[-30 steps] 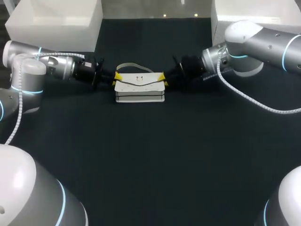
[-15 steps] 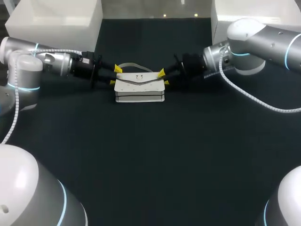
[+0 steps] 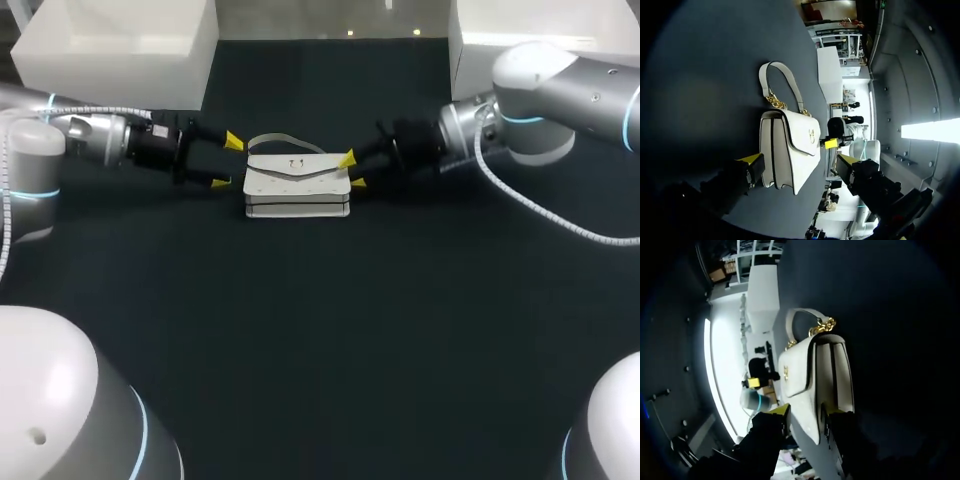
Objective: Pick up the bag, open it, inspect its contents, close it, and place it on the opposite side
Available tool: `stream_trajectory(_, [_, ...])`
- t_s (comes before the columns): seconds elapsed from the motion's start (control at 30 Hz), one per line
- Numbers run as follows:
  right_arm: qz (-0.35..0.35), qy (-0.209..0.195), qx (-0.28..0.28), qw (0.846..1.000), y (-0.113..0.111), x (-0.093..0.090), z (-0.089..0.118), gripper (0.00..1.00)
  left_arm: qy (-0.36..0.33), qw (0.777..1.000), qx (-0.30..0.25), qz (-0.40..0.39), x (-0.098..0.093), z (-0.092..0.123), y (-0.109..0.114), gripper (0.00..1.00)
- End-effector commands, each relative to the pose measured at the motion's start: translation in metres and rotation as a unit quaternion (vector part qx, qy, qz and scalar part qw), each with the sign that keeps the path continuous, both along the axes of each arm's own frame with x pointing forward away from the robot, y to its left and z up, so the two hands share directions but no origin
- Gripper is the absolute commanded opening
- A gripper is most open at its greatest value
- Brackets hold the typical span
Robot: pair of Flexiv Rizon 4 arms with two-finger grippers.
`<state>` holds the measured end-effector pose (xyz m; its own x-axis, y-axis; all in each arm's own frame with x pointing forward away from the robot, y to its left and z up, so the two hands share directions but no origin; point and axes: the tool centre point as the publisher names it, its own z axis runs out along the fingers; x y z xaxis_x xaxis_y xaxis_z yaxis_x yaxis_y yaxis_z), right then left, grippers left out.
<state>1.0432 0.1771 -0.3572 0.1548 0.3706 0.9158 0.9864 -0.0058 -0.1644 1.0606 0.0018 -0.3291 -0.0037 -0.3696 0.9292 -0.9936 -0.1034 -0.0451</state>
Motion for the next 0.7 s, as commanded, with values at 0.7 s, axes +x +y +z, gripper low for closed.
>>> stream_trajectory(0.7, [0.020, 0.014, -0.014, 1.000, 0.009, -0.006, -0.013, 0.00, 0.000, 0.998, 0.027, 0.049, -0.008, 0.000, 0.032, 1.00])
